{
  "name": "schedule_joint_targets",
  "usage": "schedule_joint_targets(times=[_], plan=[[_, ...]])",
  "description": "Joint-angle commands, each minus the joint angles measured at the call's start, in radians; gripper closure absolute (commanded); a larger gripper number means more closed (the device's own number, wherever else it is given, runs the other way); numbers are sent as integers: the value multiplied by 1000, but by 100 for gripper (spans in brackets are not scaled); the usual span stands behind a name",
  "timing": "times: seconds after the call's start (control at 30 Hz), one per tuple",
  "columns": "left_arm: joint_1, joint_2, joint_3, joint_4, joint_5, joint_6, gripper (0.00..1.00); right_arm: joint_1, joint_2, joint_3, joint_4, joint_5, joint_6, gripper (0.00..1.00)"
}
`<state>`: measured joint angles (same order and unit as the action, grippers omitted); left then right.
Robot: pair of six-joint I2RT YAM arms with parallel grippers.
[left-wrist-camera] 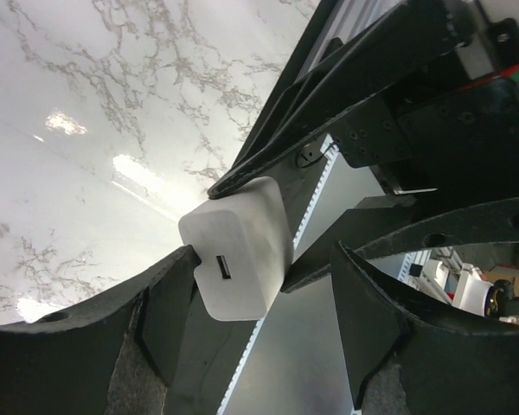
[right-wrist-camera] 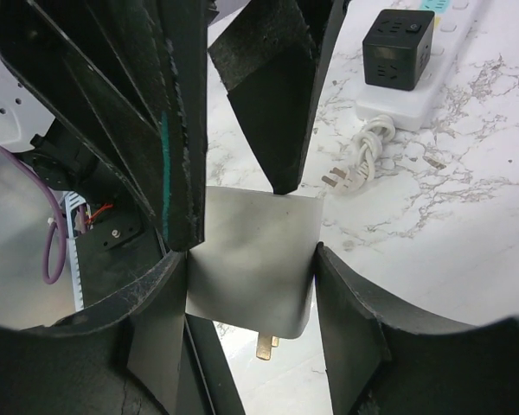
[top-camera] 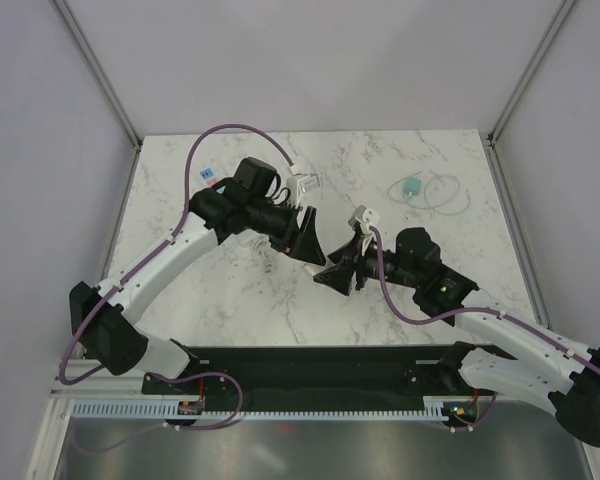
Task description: Insert the plug
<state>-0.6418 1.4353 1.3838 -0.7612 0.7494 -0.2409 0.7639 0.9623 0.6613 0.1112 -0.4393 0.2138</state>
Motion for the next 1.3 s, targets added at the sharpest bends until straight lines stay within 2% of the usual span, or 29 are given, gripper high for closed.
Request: schedule_joint_targets(times=[0.0, 0.43, 0.67, 0.83, 0.9, 0.93, 1.03, 1.07, 1.1, 1.17, 1.23, 1.27], plan=[[-13, 13, -20, -15, -51, 40, 28, 6, -37, 27, 154, 7, -8, 100], [-7, 71, 123, -87, -68, 52, 22, 8, -26, 55, 122, 4, -27, 100], [-6, 82, 100, -67, 86, 25, 34, 6, -57, 18, 148, 65, -40, 100], [-6, 70, 55, -52, 185, 32, 34, 8, -74, -5, 185, 97, -51, 100], [-6, 65, 49, -50, 186, 32, 40, 8, -68, -3, 189, 102, -60, 100], [-6, 65, 50, -52, 191, 32, 56, 8, -57, -2, 189, 105, -63, 100], [-6, 68, 58, -50, 206, 34, 82, 6, -45, -2, 196, 111, -60, 100], [-6, 70, 66, -50, 203, 40, 94, 8, -43, -3, 197, 114, -56, 99], [-4, 68, 72, -55, 188, 43, 98, 8, -45, -5, 196, 113, -53, 87], [8, 71, 106, -76, 151, 72, 98, 8, -50, -3, 188, 96, -44, 72], [22, 82, 161, -136, 78, 104, 98, 8, -66, -5, 173, 80, -31, 47], [33, 86, 182, -160, 6, 150, 98, 8, -76, -8, 171, 73, -27, 27]])
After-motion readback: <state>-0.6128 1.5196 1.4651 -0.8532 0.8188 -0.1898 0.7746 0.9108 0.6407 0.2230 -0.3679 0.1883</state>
